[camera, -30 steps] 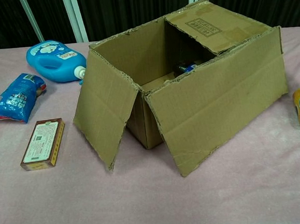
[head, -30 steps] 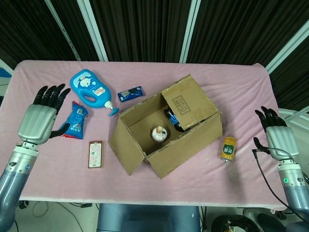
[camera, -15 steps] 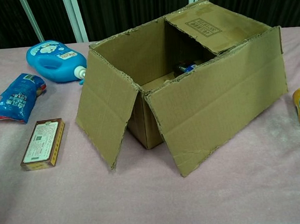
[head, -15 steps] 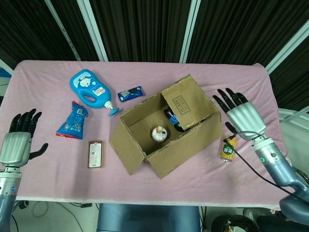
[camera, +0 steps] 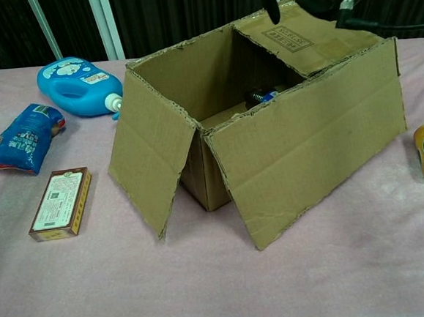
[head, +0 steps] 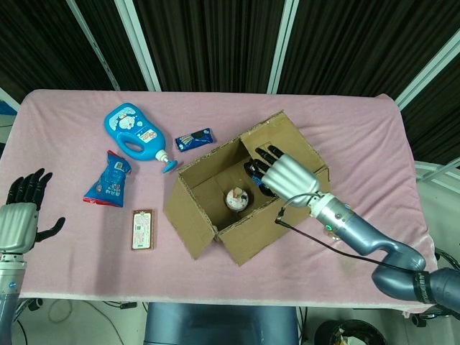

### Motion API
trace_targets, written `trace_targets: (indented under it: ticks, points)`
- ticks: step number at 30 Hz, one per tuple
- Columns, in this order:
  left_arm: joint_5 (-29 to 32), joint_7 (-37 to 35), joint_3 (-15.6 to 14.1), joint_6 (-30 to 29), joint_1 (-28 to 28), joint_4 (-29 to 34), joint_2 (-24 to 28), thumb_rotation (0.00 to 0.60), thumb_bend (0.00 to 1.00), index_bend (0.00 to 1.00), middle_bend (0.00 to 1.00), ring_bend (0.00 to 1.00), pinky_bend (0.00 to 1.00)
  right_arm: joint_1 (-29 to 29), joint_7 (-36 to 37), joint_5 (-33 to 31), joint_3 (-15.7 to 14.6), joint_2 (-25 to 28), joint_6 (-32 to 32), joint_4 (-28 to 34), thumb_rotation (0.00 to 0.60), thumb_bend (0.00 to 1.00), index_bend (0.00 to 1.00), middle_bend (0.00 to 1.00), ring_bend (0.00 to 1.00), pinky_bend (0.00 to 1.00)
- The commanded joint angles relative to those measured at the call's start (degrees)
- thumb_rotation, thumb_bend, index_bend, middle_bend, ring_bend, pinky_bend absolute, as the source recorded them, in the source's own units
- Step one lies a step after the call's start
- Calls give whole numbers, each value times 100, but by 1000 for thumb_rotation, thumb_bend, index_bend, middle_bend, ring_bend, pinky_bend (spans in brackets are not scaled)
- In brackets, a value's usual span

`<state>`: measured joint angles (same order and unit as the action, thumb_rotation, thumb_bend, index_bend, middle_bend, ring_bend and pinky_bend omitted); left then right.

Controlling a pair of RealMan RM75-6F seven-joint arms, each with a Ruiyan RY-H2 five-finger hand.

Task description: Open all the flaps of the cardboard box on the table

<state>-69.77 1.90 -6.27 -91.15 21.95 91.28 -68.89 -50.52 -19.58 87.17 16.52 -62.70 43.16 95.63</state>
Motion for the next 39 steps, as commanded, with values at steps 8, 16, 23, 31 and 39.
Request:
trace_targets:
  ticks: [8,16,23,31,39]
  points:
    - [-76,-211,250,313,-151,-172,-17,600,234,0,0,0,15,-835,35,128,-201,-746,-779,-718,600,802,473,342,188,207]
    - [-72,-288,420,554,-224,-200,-8,600,237,0,0,0,16,-1024,203,189,-402,-987,-901,-1061,600,802,473,342,188,207]
    - [-81,-315,567,710,-289,-202,-5,600,238,0,0,0,16,-1093,417,156,-595,-1074,-1013,-1240,600,802,474,342,188,207]
    - [-137,-322,700,829,-366,-185,-1,600,239,0,0,0,16,-1121,508,-19,-794,-1136,-1196,-1355,600,802,474,342,187,207]
    - [-150,-383,853,1040,-454,-123,45,600,239,0,0,0,16,-1287,129,-541,-887,-1157,-1604,-1447,600,802,474,343,188,207]
